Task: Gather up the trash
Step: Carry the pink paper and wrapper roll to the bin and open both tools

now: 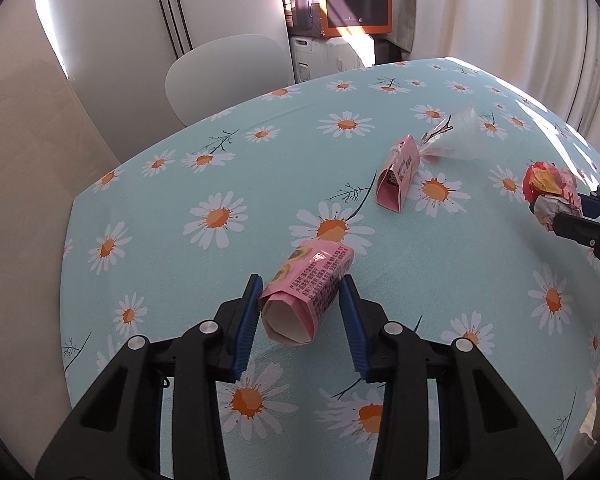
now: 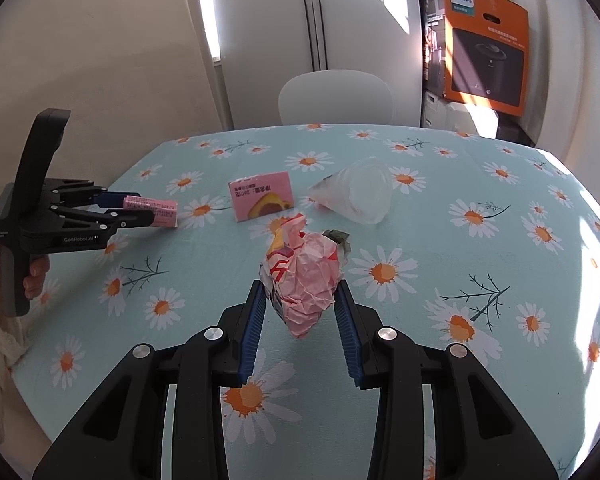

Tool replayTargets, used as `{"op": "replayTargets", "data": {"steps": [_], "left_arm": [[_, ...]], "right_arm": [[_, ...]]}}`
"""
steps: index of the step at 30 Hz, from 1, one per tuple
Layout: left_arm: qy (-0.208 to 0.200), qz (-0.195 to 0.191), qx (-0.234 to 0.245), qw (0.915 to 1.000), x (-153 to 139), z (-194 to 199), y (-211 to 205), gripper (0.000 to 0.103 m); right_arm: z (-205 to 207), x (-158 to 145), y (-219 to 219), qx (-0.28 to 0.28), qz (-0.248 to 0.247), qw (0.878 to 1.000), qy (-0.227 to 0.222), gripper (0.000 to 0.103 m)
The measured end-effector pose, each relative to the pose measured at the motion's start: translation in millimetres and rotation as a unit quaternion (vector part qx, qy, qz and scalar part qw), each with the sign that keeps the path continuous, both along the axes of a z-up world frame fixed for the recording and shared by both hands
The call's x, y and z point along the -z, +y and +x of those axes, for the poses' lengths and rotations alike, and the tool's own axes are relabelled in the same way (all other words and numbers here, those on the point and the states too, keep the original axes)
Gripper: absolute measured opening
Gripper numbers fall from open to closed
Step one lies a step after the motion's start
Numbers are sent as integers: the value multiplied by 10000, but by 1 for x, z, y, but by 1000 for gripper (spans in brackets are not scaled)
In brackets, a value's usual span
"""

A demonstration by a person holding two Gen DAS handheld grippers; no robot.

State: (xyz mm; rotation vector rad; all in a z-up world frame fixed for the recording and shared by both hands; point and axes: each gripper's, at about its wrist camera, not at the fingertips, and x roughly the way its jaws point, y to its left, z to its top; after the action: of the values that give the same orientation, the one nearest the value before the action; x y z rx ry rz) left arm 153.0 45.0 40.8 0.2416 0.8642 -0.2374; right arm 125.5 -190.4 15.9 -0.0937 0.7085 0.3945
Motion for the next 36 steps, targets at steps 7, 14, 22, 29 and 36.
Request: {"op": "replayTargets", "data": {"steps": [7, 14, 22, 29, 36], "left_arm": [[-242, -213, 113, 9994, -19, -26, -6, 37], [-409, -337, 444, 9976, -35, -47, -28, 37], [-433, -389, 928, 9940, -40, -60, -67, 37], [-393, -420, 1418, 9882, -37, -68, -108, 37], [-322, -277, 1952, 9798, -33, -74, -154, 37]], "right_arm": [[-10, -2, -7, 86, 28, 10000, -3, 34], [-19, -4, -15, 183, 93, 9998, -21, 34], [-31, -9, -31, 358, 87, 9993, -75, 34], [-40, -11, -55, 656, 61, 9978, -97, 34], [-52, -12, -94, 1116, 147, 9936, -133, 34]]}}
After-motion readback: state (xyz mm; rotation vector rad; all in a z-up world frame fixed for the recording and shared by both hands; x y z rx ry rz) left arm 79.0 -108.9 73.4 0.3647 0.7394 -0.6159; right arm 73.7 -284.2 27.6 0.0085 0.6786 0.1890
